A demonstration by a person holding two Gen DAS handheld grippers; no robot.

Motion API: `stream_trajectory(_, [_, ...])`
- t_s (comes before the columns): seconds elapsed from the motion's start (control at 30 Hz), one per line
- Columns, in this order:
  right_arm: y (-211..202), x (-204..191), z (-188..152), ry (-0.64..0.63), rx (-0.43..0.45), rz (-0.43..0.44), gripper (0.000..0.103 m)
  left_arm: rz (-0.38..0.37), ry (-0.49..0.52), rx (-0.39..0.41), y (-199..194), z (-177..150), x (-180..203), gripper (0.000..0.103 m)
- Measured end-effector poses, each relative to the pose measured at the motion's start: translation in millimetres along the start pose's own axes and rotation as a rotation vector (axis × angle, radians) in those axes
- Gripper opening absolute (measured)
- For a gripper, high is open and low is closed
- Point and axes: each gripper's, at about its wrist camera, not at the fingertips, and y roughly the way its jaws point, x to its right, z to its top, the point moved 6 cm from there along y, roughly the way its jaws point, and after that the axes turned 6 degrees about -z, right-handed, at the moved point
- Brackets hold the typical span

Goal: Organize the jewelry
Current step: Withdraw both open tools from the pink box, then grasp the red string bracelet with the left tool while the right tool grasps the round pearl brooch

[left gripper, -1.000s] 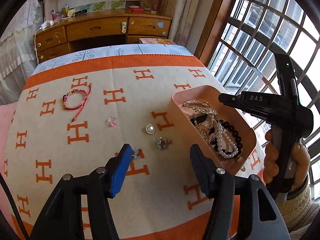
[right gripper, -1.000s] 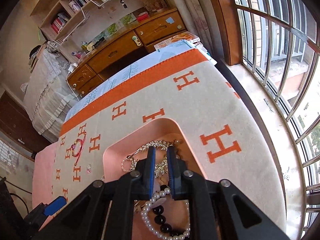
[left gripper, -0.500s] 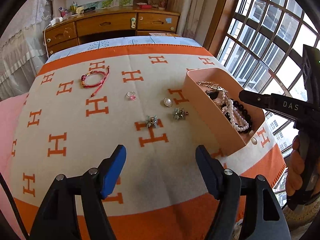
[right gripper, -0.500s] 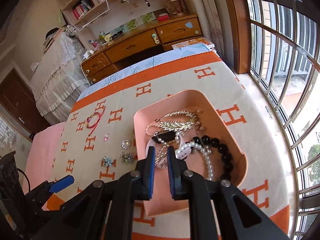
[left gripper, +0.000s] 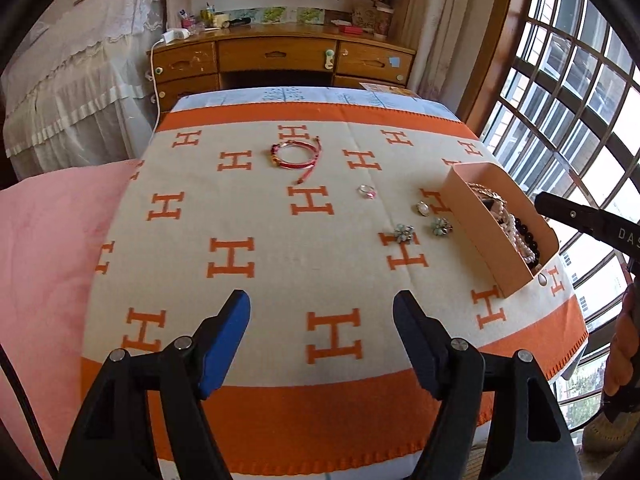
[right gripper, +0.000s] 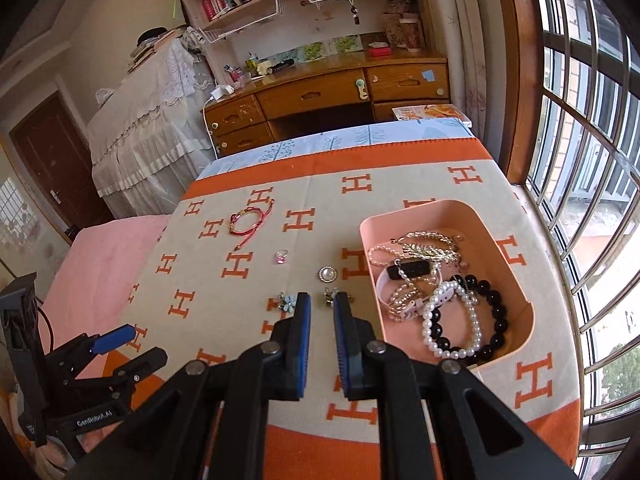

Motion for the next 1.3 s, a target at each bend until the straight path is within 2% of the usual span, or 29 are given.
stream_trajectory(0.23, [-11.5,-26.1,15.0,-0.024,-0.035,0.053,0.012,0.036,-0.002,0.040,-33.5,23.8,-32.7,0.072])
stream_trajectory(0.4, [-18.3,-44.7,33.0,-0.055,-0.053,0.057,0.012,0.060,0.034,0.049,-52.3,50.2,-34.6,0.072])
stream_trajectory(0.53, [-16.2,-60.3,52.3,-0.086,-0.069,0.074,0.012,0.109,0.072,0.074,-60.7,77.6,-34.0,0.073])
stream_trajectory(0.6, [-8.5,-67.3,63.2,-0.107,-0.075,0.074,0.012,0.131,0.085,0.069,-56.2,91.2,-34.4,0.078])
stream_trajectory(0.67, [7.4,-73.7,71.7,-0.121,-0.102,0.074,0.012,0.152,0.101,0.057,-45.4,105.3,-35.3,0.078])
stream_trajectory(0.8, [57.9,-74.4,76.0,-0.143,-0.217,0.070,0.012,0.173,0.127,-0.007,-4.9,128.0,-37.9,0.078])
stream_trajectory(1.03, [144.7,-46.4,43.8,-0.216,-0.492,0.003,0.012,0.157,0.122,-0.150,83.4,147.7,-49.1,0.078])
stream_trajectory(1.17, [164.4,-36.7,30.4,-0.256,-0.559,-0.026,0.012,0.148,0.099,-0.213,121.7,146.0,-58.5,0.078])
stream_trajectory(1.3, [174.8,-30.7,23.6,-0.265,-0.593,-0.052,0.012,0.145,0.081,-0.245,143.8,144.4,-66.3,0.078])
